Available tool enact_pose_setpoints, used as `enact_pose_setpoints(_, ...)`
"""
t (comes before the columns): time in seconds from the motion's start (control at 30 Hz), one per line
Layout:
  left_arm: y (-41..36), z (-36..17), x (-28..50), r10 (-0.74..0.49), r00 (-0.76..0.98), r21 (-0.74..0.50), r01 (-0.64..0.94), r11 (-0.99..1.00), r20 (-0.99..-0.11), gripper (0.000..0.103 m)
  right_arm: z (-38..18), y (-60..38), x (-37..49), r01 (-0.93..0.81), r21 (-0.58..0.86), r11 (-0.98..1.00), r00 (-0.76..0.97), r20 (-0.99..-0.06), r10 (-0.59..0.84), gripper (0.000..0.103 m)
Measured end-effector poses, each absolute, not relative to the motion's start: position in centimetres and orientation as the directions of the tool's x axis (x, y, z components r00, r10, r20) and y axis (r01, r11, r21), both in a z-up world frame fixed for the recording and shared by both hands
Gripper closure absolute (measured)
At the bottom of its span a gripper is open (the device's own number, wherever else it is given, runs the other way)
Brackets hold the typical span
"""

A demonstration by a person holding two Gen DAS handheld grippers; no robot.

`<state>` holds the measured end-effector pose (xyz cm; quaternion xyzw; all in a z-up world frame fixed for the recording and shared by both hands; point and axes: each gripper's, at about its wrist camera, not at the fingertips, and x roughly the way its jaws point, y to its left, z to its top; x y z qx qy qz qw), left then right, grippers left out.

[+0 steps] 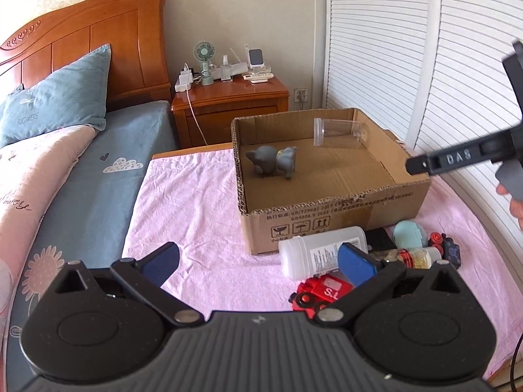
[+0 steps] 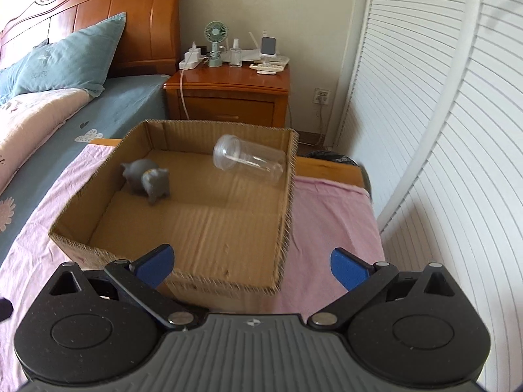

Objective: Organize rigid objects
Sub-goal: 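Move the left gripper to the pink card pack and the right to the cube toy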

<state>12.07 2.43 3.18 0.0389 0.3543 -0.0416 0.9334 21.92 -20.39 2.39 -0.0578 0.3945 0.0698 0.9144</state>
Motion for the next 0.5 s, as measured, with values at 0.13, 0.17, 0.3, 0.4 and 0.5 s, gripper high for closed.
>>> enact_pose_setpoints(0.13,2.1,2.8,11.2,-0.062,0.741,0.046,0.124,0.991,-0.668,0.001,0.1,-23.2,19.8,-0.155,-0.021,0.988,0.654,-0.752,0.086,0.0)
enact_pose_setpoints(0.17,2.1,2.7,11.1,-0.062,0.739,0.046,0.125,0.991,-0.67,0.001,-0.4,-23.8,19.2,-0.155,-0.015,0.988,0.647,-0.757,0.09,0.0)
enact_pose_setpoints(0.3,1.9,2.2,10.7,-0.07,0.727,0.039,0.132,0.99,-0.683,0.001,-2.2,-25.6,16.8,-0.175,-0.004,0.985,0.622,-0.775,0.107,0.0)
enact_pose_setpoints(0.4,1.6,1.8,10.6,-0.082,0.715,0.028,0.14,0.99,-0.695,0.001,-3.7,-26.3,15.5,-0.209,-0.008,0.978,0.59,-0.798,0.12,0.0)
enact_pose_setpoints(0.5,1.1,0.9,10.6,-0.107,0.689,0.01,0.164,0.986,-0.717,0.001,-5.2,-26.4,14.7,-0.236,-0.015,0.972,0.561,-0.818,0.124,0.0)
